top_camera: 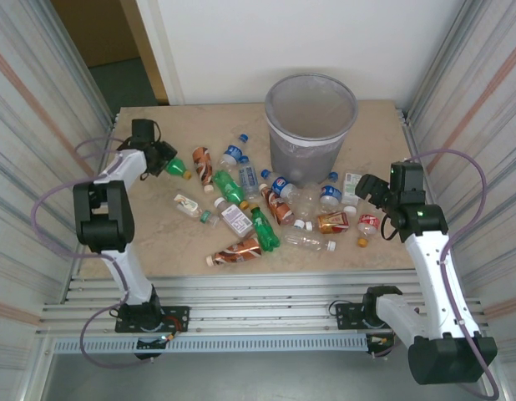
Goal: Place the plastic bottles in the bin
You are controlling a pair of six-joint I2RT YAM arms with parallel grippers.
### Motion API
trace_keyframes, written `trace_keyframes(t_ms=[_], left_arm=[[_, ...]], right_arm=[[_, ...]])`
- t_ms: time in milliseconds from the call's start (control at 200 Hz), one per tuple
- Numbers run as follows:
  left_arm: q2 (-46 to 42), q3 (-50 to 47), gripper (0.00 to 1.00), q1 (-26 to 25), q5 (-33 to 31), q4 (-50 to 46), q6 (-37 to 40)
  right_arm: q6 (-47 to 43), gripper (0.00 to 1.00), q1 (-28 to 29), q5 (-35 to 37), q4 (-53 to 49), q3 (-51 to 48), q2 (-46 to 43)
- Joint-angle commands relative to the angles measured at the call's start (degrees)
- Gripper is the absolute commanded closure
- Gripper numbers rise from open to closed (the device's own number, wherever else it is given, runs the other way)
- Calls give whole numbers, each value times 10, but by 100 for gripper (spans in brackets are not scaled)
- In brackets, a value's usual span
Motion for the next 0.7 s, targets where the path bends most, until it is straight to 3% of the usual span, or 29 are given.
trace_keyframes(t_ms=[0, 316, 696], left_arm=[[-73, 36, 54, -6, 18, 10, 34], [-127, 117, 55, -104, 76, 70, 27], [31, 395, 55, -250, 152, 110, 15]], right_arm=[[26, 2, -7, 19, -7, -12, -13], [71, 2, -13, 69, -13, -49, -55], [84, 2, -15, 98, -39, -46, -82]])
